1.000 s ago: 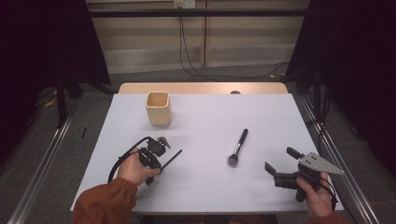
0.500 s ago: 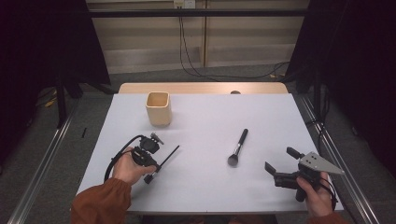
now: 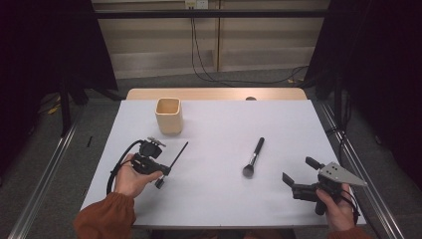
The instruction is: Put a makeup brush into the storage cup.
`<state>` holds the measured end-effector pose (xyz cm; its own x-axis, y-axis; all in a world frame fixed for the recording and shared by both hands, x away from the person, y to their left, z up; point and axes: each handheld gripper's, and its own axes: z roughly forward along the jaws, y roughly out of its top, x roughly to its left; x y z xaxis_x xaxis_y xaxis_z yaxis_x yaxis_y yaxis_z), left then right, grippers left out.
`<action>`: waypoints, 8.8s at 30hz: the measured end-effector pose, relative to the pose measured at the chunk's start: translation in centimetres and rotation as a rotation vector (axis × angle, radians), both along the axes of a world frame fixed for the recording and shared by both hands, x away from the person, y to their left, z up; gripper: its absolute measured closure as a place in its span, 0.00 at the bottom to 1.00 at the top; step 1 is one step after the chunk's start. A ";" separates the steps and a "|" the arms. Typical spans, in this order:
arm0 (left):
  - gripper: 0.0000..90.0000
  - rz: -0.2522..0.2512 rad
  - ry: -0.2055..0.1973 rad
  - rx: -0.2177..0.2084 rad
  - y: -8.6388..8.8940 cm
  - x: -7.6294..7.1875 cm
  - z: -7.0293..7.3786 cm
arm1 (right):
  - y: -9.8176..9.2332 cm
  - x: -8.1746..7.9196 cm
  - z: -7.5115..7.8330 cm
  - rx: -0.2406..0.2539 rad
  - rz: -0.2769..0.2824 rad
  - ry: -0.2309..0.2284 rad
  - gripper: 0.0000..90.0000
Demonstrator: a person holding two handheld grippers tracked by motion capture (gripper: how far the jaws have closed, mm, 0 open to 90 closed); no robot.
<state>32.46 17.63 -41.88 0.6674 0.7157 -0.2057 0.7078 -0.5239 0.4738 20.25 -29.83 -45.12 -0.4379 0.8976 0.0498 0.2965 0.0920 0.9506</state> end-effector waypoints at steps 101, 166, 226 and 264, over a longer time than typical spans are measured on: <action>0.95 -0.409 -0.210 -0.375 -8.1 -3.3 2.4 | 5.3 4.0 2.1 0.003 0.354 0.048 0.02; 0.95 -0.775 0.012 0.259 -12.2 -3.1 4.4 | 13.7 8.4 4.0 -0.489 0.886 0.584 0.09; 0.83 -0.728 0.007 0.160 -11.2 -2.0 2.6 | 17.1 10.0 3.8 -0.619 1.076 0.575 0.96; 0.05 -0.397 -0.184 -0.045 -5.8 -0.9 1.6 | 13.0 10.3 4.1 -0.538 0.954 0.624 0.96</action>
